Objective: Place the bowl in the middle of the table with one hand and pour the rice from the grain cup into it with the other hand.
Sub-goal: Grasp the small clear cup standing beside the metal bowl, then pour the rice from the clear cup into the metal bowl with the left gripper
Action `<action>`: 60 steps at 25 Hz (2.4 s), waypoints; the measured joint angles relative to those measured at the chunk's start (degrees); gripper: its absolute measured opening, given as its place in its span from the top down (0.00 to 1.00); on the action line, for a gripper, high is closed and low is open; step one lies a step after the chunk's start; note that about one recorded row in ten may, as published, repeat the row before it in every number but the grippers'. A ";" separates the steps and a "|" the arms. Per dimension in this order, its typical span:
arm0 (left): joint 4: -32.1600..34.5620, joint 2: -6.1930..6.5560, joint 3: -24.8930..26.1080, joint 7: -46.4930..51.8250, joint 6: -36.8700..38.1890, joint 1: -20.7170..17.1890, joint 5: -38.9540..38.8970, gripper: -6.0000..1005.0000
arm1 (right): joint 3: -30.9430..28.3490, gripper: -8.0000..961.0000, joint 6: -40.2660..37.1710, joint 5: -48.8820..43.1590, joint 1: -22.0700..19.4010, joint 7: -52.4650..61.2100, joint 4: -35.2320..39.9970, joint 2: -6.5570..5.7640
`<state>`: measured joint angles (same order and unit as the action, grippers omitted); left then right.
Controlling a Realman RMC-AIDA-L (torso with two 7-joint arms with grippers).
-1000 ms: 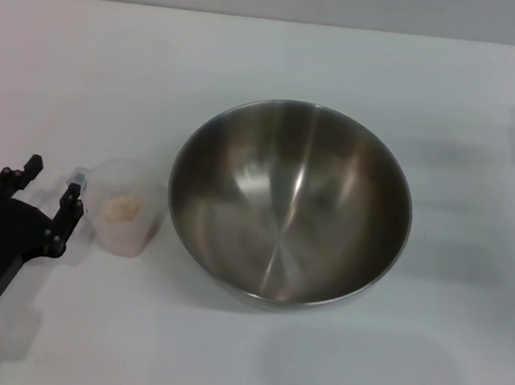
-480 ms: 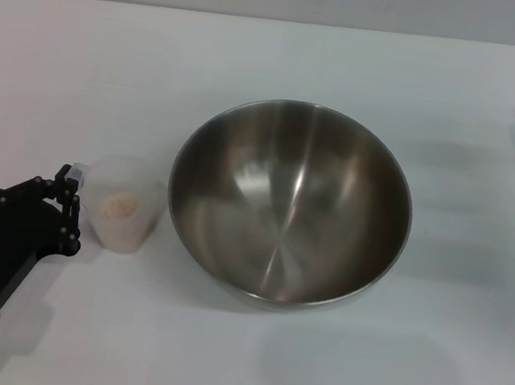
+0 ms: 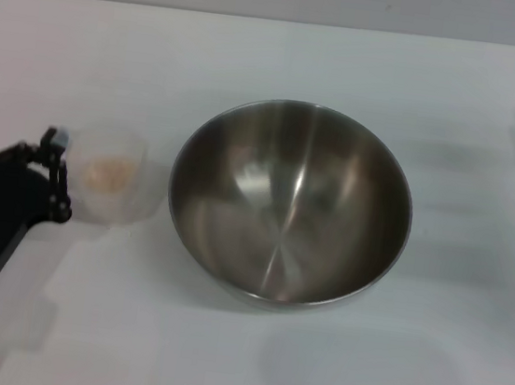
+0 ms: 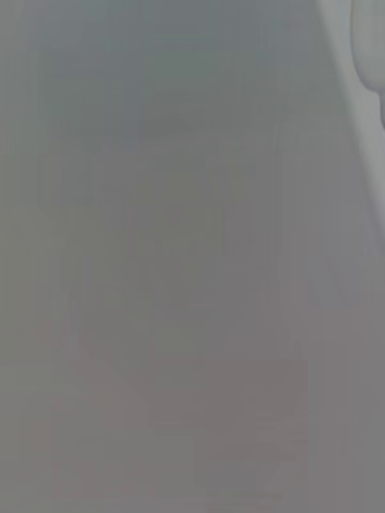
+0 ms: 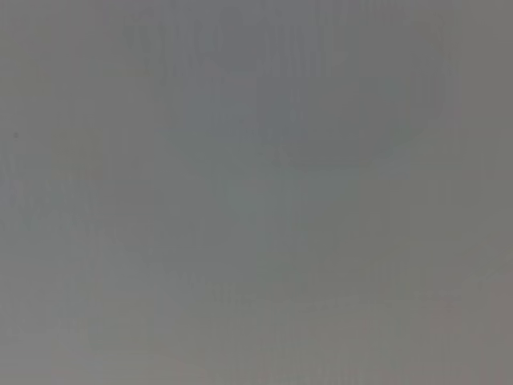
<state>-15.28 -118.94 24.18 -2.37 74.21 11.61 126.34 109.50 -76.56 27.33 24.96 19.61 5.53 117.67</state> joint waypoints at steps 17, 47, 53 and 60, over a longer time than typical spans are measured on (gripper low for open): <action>-5.59 -0.23 -8.00 -72.27 10.79 10.70 0.89 0.96 | -0.46 0.41 -0.09 0.00 0.62 -0.01 0.18 -0.04; -5.64 -0.24 -8.73 -108.26 7.00 12.03 10.68 0.93 | -2.48 0.41 0.35 0.00 0.79 -0.27 -0.20 -0.61; -5.74 -0.24 -8.82 -108.23 7.05 11.77 10.68 0.92 | -2.45 0.41 0.36 0.00 0.61 -0.41 -0.03 -0.60; -6.78 -0.24 -8.49 -107.60 7.65 11.17 10.62 0.92 | -2.45 0.41 0.36 -0.10 0.60 -0.44 0.09 -0.60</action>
<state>-22.07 -119.18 15.69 -109.97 81.86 22.78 136.96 107.05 -76.20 27.23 25.57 19.17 5.62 117.07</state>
